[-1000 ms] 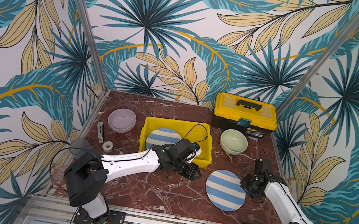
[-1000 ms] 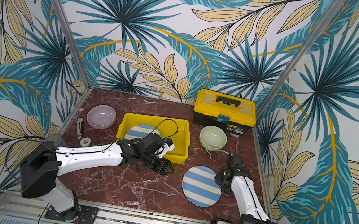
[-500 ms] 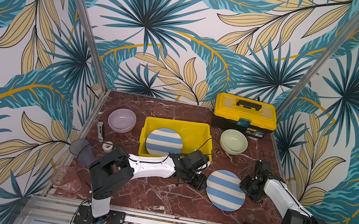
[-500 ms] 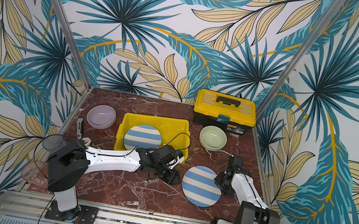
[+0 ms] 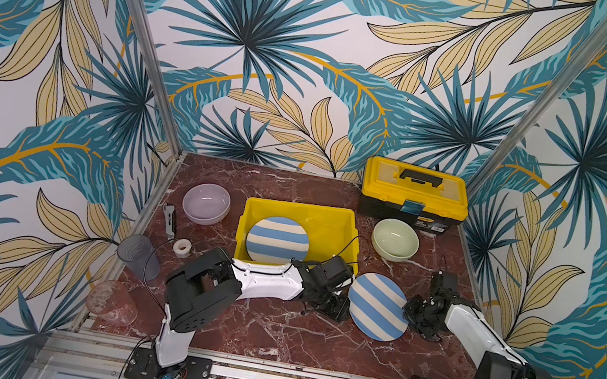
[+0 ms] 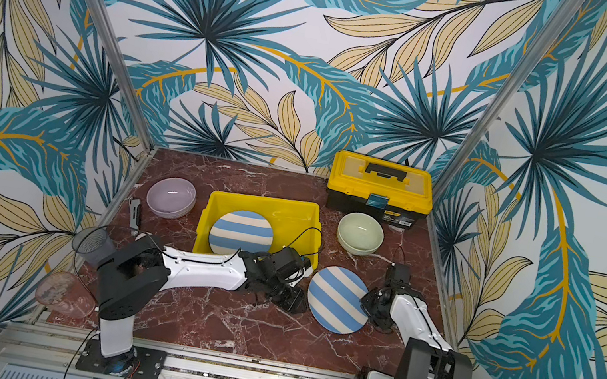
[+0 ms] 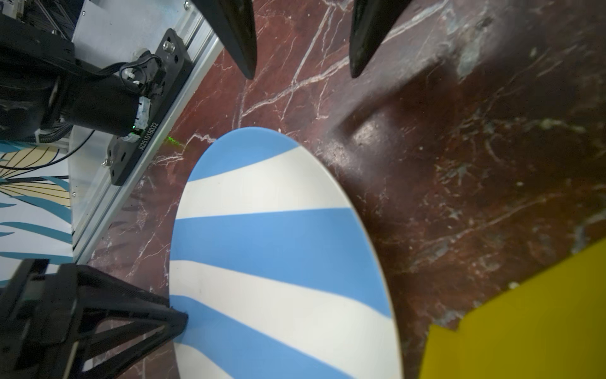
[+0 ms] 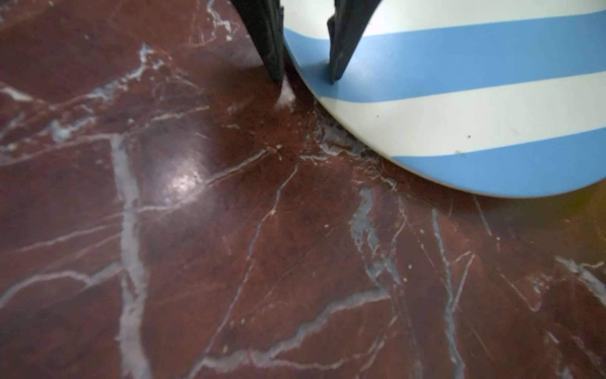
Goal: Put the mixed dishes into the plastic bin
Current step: 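Grip the striped plate rim with the left gripper while the right gripper pins it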
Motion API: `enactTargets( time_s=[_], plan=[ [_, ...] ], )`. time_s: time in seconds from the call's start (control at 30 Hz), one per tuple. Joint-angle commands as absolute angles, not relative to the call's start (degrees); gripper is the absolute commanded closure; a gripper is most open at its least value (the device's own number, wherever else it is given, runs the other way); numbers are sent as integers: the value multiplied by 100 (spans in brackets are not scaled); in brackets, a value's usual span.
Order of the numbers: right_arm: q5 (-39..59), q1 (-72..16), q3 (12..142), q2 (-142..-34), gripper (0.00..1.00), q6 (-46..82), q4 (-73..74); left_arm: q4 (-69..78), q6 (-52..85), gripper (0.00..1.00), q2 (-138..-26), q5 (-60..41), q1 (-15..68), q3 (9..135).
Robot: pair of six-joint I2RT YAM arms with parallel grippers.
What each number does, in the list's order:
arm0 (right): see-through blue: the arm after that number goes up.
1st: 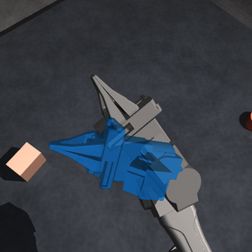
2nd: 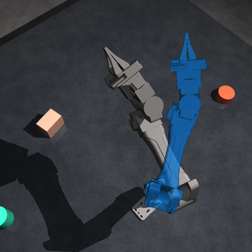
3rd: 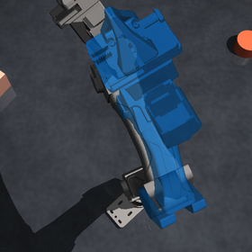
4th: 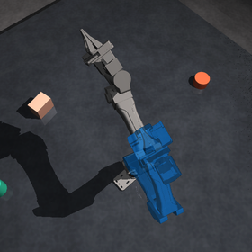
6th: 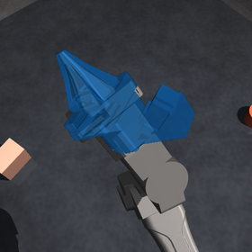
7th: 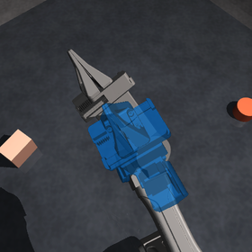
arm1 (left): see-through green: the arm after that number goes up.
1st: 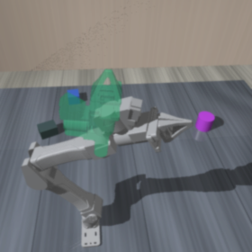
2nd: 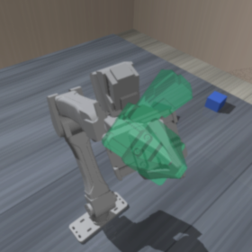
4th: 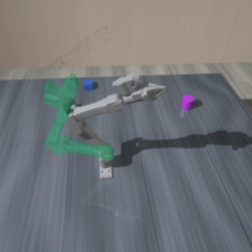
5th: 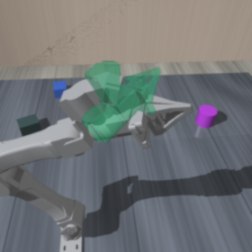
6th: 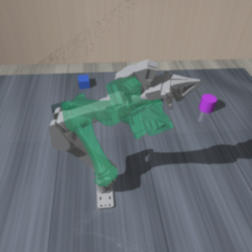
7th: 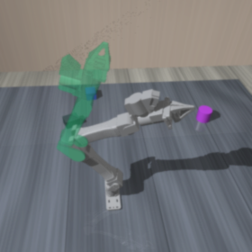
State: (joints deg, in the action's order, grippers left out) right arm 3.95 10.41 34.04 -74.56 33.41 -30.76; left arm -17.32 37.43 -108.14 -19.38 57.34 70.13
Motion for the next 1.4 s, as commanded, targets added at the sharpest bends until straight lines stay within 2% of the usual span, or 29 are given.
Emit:
enactTargets(
  time_s=[0.0,0.27,0.67,0.77,0.93,1.37],
  plan=[
    [492,1037,3199,-7741,74,3283,-3138,-1608,3827,53,-10880,-1968,5748,7246],
    [580,1037,3261,-7915,74,3218,-3096,-1394,4438,52,-11297,-1755,5748,7505],
    [591,1037,3322,-8058,74,3172,-3107,-1361,4588,49,-11704,-1484,5754,7760],
    [597,1037,3322,-8068,74,3164,-3120,-1247,4603,54,-11724,-1516,5755,7815],
    [637,1037,3267,-7960,74,3205,-3177,-1062,4640,71,-11719,-1642,5759,7883],
    [887,1028,2998,-7730,74,3365,-3129,-583,4544,73,-11411,-2017,5932,8093]
  ],
)
